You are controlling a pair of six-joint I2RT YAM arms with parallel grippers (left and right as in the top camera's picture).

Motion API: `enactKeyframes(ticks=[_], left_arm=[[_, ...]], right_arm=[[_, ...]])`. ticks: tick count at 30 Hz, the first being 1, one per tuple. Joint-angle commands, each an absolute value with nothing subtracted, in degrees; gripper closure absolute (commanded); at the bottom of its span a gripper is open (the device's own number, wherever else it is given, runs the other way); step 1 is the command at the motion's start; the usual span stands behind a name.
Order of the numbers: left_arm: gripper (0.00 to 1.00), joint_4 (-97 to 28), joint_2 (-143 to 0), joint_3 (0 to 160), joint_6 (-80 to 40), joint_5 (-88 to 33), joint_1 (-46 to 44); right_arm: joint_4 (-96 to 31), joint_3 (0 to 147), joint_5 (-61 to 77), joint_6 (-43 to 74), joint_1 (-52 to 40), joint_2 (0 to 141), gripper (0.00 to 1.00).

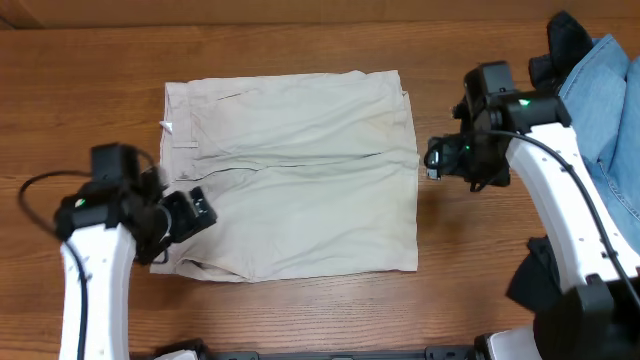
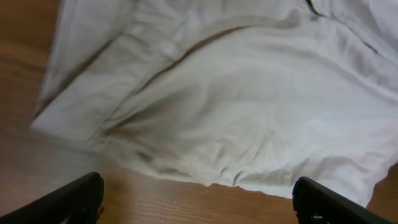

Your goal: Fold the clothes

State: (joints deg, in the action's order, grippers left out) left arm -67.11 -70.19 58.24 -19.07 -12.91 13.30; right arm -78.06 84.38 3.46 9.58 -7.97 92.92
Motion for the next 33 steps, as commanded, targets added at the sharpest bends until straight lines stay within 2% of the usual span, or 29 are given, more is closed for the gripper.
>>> enactKeyframes(ticks=[1,9,16,27,30,31,33], left_arm=[[0.0,-68.6,-64.6,57.1,-26.2,-8.2,16.6],[0.0,-63.9,-57.8,45.3,-31.4,-7.0,23.4],[0.0,-48.7,-59.5,34.0,-33.0,-7.1,25.2],[0.01,-42.4,-65.4,29.9,-33.5,-5.7,25.2],[0.14,-40.2,-67.4,29.9,-33.4,-5.5,25.2],[0.21,-39.6,-68.1,29.9,-33.2,-5.5,25.2],[0.43,-38.3,-69.5,29.9,-32.8,-5.7,25.2]], right_arm=[[-78.9,85.8,5.3,10.7,-8.1,90.3,0.12],[-79.8,85.8,7.6,10.5,-8.1,89.7,0.11],[-79.9,85.8,7.8,10.5,-8.1,89.7,0.11],[-80.1,85.8,7.8,10.5,-8.1,89.7,0.1],[-80.3,85.8,7.8,10.5,-8.1,89.7,0.1],[-80.3,85.8,7.8,10.5,-8.1,89.7,0.1],[-80.6,85.8,7.9,10.5,-8.1,89.7,0.11]])
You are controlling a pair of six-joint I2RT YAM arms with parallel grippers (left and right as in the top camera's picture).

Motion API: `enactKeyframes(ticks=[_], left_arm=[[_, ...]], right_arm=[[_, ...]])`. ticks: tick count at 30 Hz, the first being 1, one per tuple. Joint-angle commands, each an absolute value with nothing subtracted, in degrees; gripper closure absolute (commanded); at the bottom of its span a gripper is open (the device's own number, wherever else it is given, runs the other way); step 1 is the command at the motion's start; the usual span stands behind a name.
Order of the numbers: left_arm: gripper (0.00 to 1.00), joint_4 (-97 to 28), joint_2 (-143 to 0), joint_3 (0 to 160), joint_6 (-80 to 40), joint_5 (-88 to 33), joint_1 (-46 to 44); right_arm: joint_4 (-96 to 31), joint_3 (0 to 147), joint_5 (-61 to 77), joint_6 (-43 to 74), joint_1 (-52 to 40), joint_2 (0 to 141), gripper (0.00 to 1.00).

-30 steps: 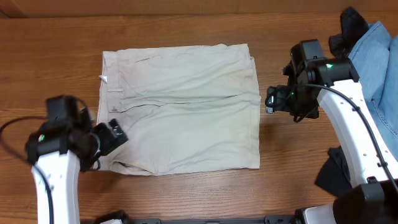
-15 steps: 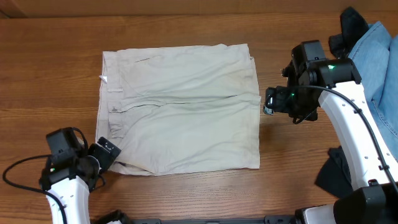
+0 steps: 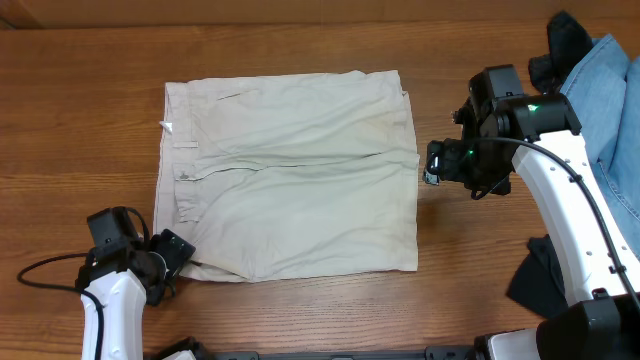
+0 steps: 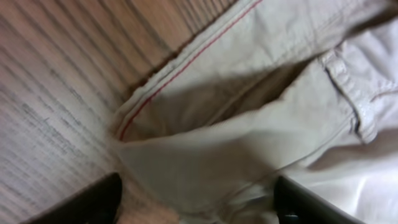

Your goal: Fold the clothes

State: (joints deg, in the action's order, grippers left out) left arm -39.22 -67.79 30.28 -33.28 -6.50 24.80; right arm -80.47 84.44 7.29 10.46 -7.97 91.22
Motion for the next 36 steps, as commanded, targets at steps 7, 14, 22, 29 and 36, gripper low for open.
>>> enactKeyframes(ticks=[7,14,22,29,36], left_arm=[[0.92,-37.3,-70.4,30.1,-28.4,-10.2,25.2],[0.96,-43.3,-70.3,30.1,-25.6,-11.6,25.2],[0.93,-44.6,-70.3,30.1,-24.6,-9.0,25.2],[0.87,-44.8,-70.3,30.1,-24.6,-9.0,25.2],[0.86,-44.7,-70.3,30.1,-24.6,-9.0,25.2]], right_arm=[[-85.6,85.8,8.1,12.6,-8.1,89.7,0.15],[-87.2,80.8,10.7,14.7,-8.1,88.8,0.14],[-78.2,64.2,17.5,17.5,-8.1,84.1,0.15],[-67.3,48.8,24.1,21.3,-8.1,82.6,0.19],[-52.7,36.8,29.7,28.4,-8.1,82.6,0.23]])
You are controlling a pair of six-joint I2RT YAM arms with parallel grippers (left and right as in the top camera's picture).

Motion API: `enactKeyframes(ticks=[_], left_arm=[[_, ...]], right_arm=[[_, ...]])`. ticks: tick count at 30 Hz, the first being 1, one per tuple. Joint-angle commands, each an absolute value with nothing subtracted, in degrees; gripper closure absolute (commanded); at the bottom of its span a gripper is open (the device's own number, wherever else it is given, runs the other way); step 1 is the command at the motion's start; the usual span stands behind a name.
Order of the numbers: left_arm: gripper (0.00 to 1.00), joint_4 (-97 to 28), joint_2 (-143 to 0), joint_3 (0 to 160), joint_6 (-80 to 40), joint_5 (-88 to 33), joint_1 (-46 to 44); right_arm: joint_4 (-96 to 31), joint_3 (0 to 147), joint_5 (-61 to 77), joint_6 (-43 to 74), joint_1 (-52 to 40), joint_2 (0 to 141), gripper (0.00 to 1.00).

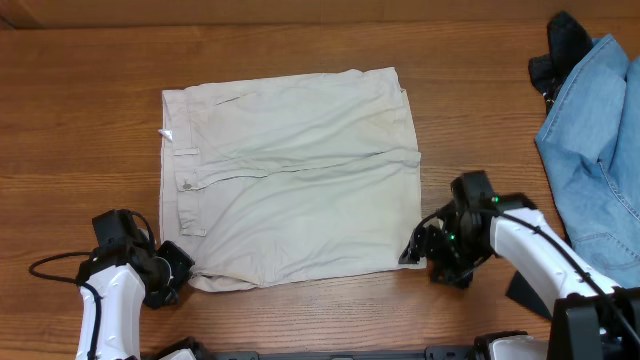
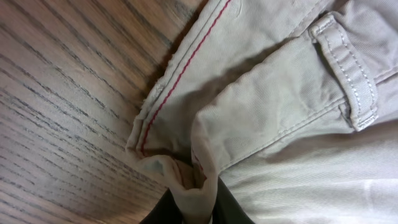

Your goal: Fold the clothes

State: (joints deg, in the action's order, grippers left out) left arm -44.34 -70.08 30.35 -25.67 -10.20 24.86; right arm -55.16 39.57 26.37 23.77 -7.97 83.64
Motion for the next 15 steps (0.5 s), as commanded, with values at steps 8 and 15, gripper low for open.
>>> enactKeyframes(ticks=[8,15], left_arm=[[0.84,-44.6,-70.3,30.1,-24.6,-9.0,25.2],[0.83,-44.6,-70.3,30.1,-24.6,-9.0,25.2]], right_arm=[[-43.8,33.1,28.9,35.9,-8.1,82.6,0.36],[-40.3,33.1,27.0,39.7,-8.1,82.6,0.53]])
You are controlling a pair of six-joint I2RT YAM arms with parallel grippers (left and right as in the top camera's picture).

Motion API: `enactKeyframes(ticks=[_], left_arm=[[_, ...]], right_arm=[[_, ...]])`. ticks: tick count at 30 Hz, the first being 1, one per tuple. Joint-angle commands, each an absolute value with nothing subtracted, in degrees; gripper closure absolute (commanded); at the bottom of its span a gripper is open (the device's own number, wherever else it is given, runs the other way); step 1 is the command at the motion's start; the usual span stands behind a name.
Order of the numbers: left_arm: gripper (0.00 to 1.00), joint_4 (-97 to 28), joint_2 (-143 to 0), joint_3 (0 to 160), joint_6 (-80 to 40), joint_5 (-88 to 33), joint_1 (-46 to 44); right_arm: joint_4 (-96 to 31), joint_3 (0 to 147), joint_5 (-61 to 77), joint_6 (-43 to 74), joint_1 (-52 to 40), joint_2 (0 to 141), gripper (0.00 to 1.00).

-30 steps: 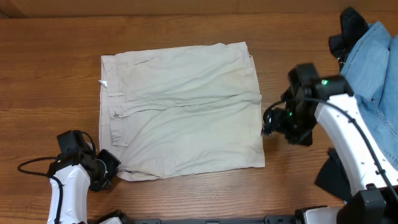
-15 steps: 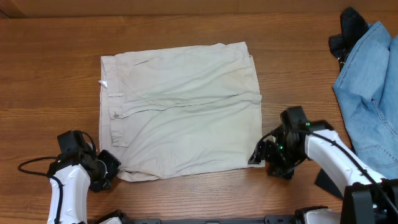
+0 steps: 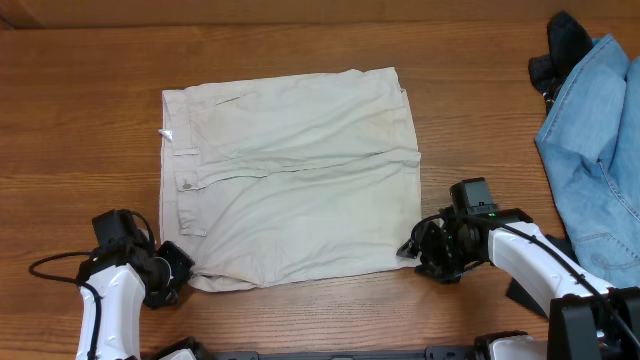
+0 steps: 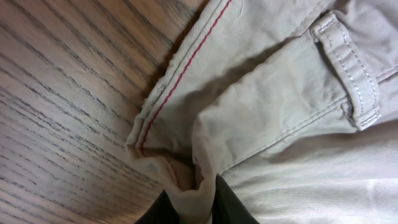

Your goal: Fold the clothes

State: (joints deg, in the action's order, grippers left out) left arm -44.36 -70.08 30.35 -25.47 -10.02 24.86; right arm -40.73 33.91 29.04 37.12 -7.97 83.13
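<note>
Beige shorts (image 3: 290,180) lie spread flat in the middle of the wooden table (image 3: 80,130). My left gripper (image 3: 176,273) sits at their near left corner. In the left wrist view, the left gripper (image 4: 196,202) is shut on a pinched fold of the waistband corner (image 4: 180,134), which has red stitching. A belt loop (image 4: 348,74) shows beside it. My right gripper (image 3: 412,250) rests at the shorts' near right hem corner. The overhead view does not show how its jaws stand.
A blue denim garment (image 3: 600,140) lies piled at the right edge of the table, with a black item (image 3: 560,40) at its far end. Something dark (image 3: 525,290) lies under the right arm near the front edge.
The right arm has shifted a little at the near right hem corner. The left gripper still holds the waistband corner, with the fabric barely moved.
My left gripper was open over the shorts' lower left part, and the right one beside their right edge. Then the left stood open around the near left waistband corner. Later it was shut on that corner, and the right had come to the near right corner, where both are now.
</note>
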Motion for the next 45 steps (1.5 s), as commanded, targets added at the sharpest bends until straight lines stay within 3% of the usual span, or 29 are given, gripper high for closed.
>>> enactKeyframes(ticks=[1,3,6,8,14,27,37,45], left_arm=[[0.83,-44.6,-70.3,30.1,-24.6,-9.0,25.2],[0.83,-44.6,-70.3,30.1,-24.6,-9.0,25.2],[0.96,-44.6,-70.3,30.1,-24.5,-9.4,25.2],[0.96,-44.5,-70.3,30.2,-21.6,-12.4,25.2],[0.96,-48.9,-69.3,34.0,-15.5,-16.8,25.2],[0.96,-64.6,-59.6,46.4,-13.2,-18.7,25.2],[0.96,-77.6,-53.9,56.6,-8.8,-22.1,25.2],[0.96,-83.2,-49.3,62.5,-12.2,-19.4,25.2]], right_arm=[[-40.3,33.1,26.8,39.7,-8.1,82.6,0.57],[-40.4,33.1,26.6,39.7,-8.1,82.6,0.62],[-40.3,33.1,26.6,39.7,-8.1,82.6,0.74],[-40.3,33.1,26.6,39.7,-8.1,82.6,0.83],[-44.3,36.6,23.7,37.7,-7.6,78.8,0.92],[-62.0,53.1,8.8,37.5,-7.6,59.8,0.95],[-70.3,59.9,2.5,37.5,-7.6,56.8,0.95],[-70.7,69.6,-2.4,32.5,-7.6,59.7,0.94]])
